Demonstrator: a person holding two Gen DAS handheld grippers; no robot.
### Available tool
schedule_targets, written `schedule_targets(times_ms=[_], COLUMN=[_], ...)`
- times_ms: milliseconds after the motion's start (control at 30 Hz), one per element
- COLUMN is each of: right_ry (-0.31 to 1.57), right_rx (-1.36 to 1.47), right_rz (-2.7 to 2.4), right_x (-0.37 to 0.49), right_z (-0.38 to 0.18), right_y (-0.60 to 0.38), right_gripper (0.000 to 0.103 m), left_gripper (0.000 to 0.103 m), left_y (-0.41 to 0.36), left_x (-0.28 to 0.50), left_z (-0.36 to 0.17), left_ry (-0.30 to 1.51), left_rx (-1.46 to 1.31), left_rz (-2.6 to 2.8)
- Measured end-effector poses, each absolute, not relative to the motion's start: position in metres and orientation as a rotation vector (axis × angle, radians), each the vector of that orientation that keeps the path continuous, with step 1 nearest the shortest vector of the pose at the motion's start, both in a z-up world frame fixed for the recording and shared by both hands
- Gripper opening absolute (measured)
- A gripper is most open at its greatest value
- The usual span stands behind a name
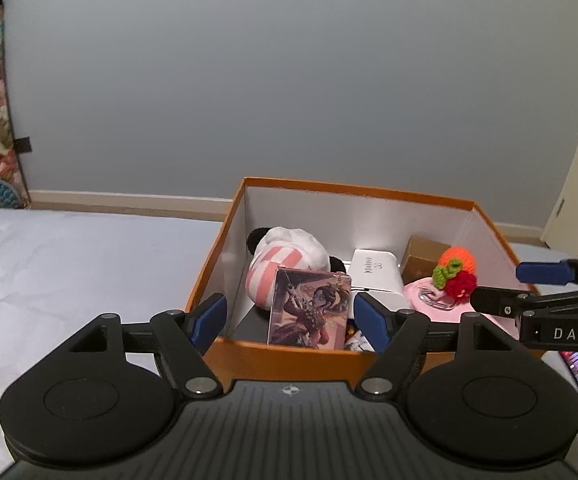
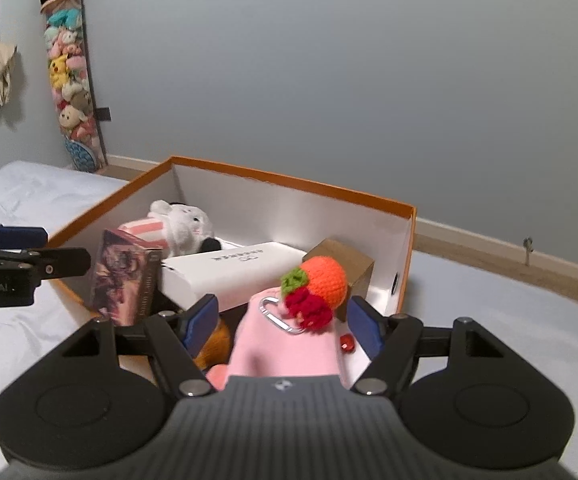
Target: Organize objects
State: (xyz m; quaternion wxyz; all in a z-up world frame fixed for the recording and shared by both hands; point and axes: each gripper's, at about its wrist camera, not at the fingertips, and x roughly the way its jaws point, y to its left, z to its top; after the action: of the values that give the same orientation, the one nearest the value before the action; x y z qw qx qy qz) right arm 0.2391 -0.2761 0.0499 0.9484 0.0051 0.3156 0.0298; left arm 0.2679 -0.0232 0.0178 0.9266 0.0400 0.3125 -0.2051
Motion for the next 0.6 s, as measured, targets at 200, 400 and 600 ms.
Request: schedule_targets(times_ms=[200,400,600], right_ry=[0.590,0.543,0.524], right_rx=[0.025,0.017,0.052], right_rz=[0.069,0.065,0.049], right_x=[0.209,0.177,0.154], right_z=[0.071,0.089,0.103], right_y=[-0.268,-0.260,-0.261], right_gripper=[0.079,0.086,0.093], left_gripper=[0.095,0.095,0.095], left_y=[-0.016,-0.013,-0.008], left_x=[0.227,0.202,0.188], left_z=[0.032,0.040,0.054], left_ry=[0.620,0.636,0.634], left_rx=[0.043,0.040,0.019], left_rz=[-0.371,-0.378,-0.326])
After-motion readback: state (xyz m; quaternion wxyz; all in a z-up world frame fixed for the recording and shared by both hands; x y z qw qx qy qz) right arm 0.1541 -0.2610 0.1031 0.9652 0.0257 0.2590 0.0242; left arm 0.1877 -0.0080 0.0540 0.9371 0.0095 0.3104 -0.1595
